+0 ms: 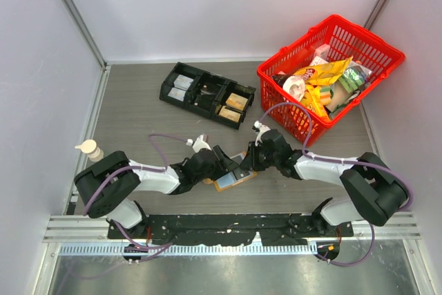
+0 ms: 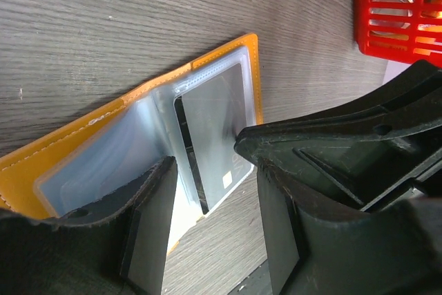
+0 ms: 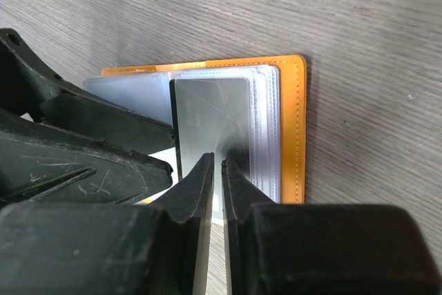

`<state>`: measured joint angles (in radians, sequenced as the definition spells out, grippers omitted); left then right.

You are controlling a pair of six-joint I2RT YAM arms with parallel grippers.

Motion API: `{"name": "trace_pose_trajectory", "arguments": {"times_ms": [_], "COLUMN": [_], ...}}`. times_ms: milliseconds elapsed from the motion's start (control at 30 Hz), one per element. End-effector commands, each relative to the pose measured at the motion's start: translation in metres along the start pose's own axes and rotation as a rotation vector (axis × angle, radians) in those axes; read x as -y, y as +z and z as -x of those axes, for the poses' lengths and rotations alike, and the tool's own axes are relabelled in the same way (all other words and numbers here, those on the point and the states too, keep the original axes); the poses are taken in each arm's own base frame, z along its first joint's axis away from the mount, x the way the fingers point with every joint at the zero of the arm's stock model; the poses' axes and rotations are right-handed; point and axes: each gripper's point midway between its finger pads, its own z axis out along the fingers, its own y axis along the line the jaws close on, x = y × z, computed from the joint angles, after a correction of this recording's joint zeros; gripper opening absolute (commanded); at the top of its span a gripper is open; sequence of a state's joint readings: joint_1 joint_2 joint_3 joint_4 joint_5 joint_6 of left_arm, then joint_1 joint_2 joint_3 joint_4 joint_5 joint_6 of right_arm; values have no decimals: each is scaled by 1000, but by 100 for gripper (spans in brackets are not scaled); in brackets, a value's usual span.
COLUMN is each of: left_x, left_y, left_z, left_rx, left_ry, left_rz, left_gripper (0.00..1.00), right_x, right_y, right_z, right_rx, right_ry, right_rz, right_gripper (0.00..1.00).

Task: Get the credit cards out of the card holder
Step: Remove the credit card from the card holder.

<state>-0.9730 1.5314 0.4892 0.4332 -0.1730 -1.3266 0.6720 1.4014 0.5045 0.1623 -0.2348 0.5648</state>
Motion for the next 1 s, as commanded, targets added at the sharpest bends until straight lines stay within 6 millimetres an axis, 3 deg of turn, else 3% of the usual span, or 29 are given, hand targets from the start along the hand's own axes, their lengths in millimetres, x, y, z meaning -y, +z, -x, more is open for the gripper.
{"name": "trace_pose_trajectory", "arguments": {"times_ms": [0, 367, 633, 833, 967], "left_x": [4, 18, 9, 4, 5], "left_y": [0, 4, 4, 2, 1], "left_z": [-3, -8, -6, -4, -4], "left_rx": [-11, -27, -11, -1, -3], "left_ry": [-36, -79, -100, -92, -85], "left_rz": [-61, -147, -122, -94, -95], "left_gripper": [53, 52, 42, 42, 42], "right_x": [5, 7, -3, 13, 22], "right_y": [3, 5, -8, -25, -26], "right_z": [-15, -18, 4, 26, 25], "right_rx": [-38, -38, 28, 103, 91], "right_ry": [43, 62, 46, 32, 31], "right_rz": [3, 2, 10, -62, -74], "right_gripper": [15, 15, 19, 29, 29]}}
